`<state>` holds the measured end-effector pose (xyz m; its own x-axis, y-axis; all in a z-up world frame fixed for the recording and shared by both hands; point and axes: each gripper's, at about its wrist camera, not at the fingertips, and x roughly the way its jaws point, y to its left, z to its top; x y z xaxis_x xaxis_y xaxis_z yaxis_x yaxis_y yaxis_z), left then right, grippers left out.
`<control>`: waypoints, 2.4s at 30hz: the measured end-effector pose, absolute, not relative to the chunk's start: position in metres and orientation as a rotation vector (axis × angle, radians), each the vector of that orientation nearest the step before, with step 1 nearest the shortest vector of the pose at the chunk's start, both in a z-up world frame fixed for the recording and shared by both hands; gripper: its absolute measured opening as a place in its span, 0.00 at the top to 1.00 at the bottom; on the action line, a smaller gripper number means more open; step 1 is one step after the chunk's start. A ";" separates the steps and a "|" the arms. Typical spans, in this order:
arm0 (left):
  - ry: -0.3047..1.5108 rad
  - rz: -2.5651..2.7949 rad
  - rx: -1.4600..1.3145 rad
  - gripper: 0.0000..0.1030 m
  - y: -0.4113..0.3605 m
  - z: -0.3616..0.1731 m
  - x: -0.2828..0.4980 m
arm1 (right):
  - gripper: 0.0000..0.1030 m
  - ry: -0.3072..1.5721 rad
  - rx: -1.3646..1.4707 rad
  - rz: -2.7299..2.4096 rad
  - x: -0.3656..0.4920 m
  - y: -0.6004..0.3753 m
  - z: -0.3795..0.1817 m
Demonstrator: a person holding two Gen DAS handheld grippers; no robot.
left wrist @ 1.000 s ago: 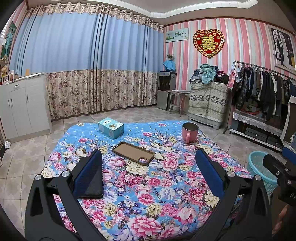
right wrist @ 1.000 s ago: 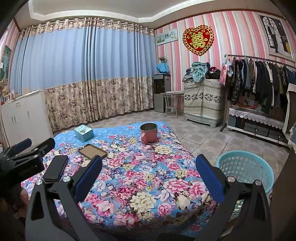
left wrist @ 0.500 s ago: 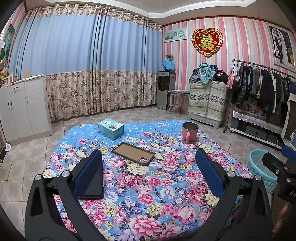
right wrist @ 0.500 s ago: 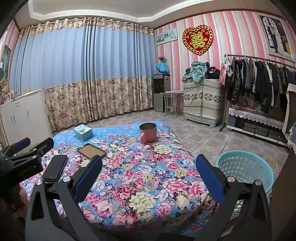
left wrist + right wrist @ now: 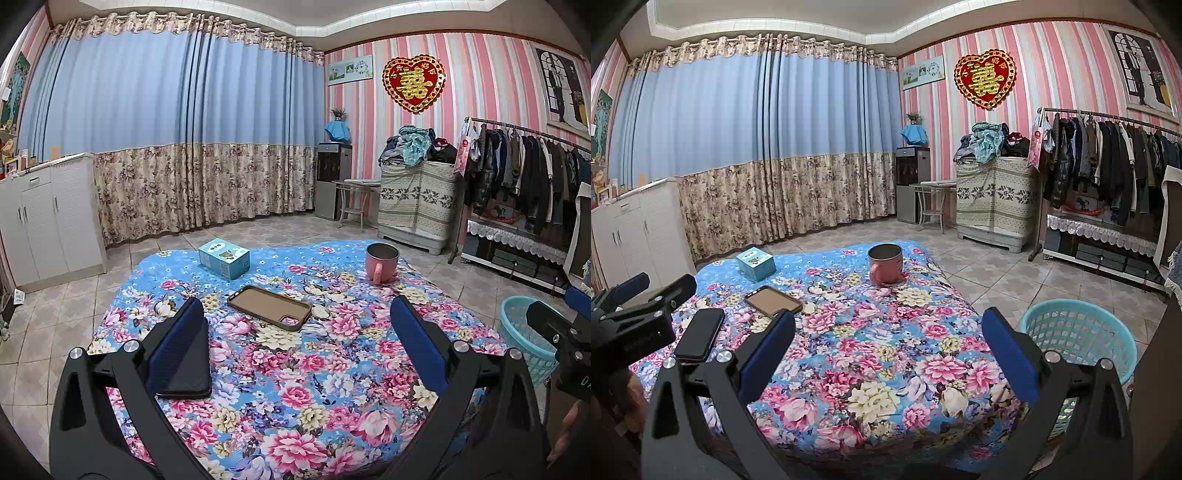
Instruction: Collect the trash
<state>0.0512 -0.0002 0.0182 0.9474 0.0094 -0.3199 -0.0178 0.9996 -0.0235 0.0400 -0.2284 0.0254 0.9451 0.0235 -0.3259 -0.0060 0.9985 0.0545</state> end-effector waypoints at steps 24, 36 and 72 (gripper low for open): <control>0.313 0.025 -0.013 0.05 0.004 0.018 0.052 | 0.04 0.330 0.057 0.012 0.040 -0.230 0.024; 0.313 0.024 -0.013 0.05 0.003 0.019 0.050 | 0.04 0.327 0.053 0.010 0.040 -0.229 0.024; 0.310 0.027 -0.014 0.05 0.001 0.021 0.044 | 0.04 0.329 0.051 0.004 0.040 -0.226 0.023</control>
<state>0.0442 0.0013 0.0208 0.9521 0.0244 -0.3047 -0.0287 0.9995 -0.0094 0.0403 -0.2259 0.0235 0.9464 0.0125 -0.3226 0.0041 0.9987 0.0507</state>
